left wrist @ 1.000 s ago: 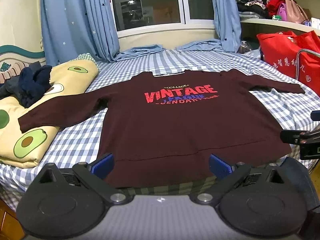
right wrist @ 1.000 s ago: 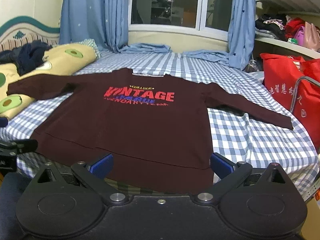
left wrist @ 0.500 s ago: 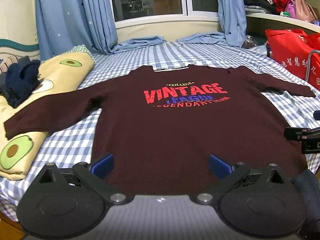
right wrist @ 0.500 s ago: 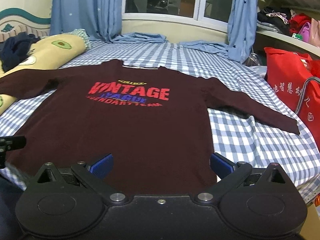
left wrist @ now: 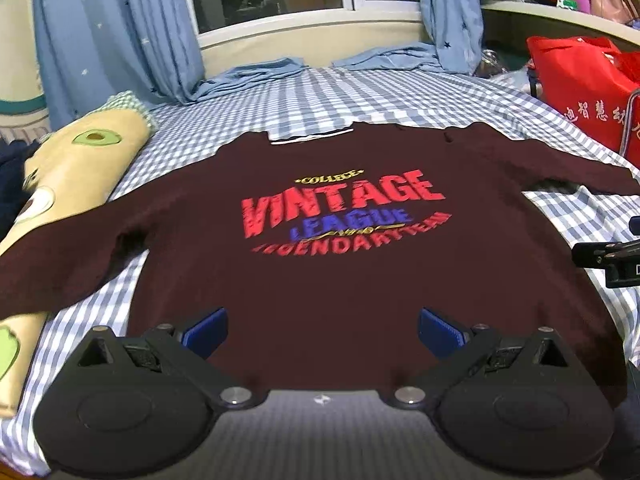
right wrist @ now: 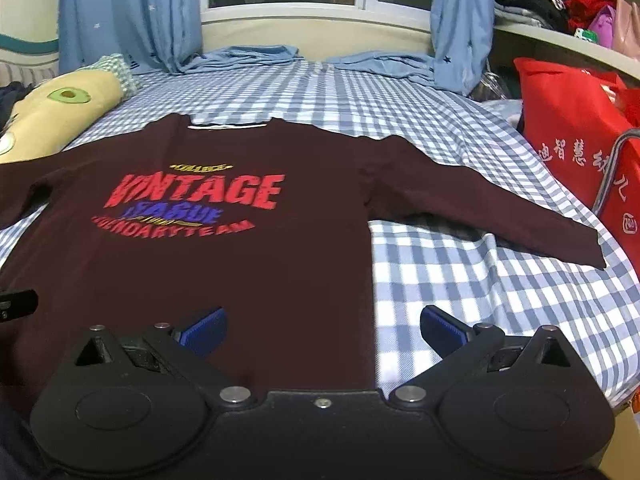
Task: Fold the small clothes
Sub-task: 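Move the right gripper to the sleeve cuff and close on it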
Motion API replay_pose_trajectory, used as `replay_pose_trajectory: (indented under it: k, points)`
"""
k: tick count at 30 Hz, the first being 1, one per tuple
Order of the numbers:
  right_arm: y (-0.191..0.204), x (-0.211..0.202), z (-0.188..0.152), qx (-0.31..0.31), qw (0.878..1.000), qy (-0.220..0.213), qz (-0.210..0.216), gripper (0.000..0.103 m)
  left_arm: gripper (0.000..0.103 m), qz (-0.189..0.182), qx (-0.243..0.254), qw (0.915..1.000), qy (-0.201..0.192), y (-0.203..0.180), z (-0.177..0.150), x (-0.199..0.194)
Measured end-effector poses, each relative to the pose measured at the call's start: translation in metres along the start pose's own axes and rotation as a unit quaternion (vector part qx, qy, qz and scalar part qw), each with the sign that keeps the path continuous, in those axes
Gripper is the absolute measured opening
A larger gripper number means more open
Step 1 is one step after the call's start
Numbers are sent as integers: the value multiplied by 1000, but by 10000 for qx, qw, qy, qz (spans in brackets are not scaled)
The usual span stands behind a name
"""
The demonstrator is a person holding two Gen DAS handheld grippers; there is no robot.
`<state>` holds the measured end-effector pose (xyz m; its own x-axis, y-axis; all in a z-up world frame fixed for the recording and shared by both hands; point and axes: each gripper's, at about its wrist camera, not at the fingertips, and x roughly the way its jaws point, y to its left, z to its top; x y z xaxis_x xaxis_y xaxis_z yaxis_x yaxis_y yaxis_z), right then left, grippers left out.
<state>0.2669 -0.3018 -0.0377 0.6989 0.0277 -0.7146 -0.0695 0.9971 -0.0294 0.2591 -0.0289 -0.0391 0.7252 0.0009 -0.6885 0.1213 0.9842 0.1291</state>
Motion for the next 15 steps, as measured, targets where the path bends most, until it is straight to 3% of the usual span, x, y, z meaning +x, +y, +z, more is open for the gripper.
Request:
replay_pose_trajectory:
  k: [15]
  points:
    - [-102,39,30,598,9970,12,-483,102,102,-331,427,9985,-19,-67,64,39]
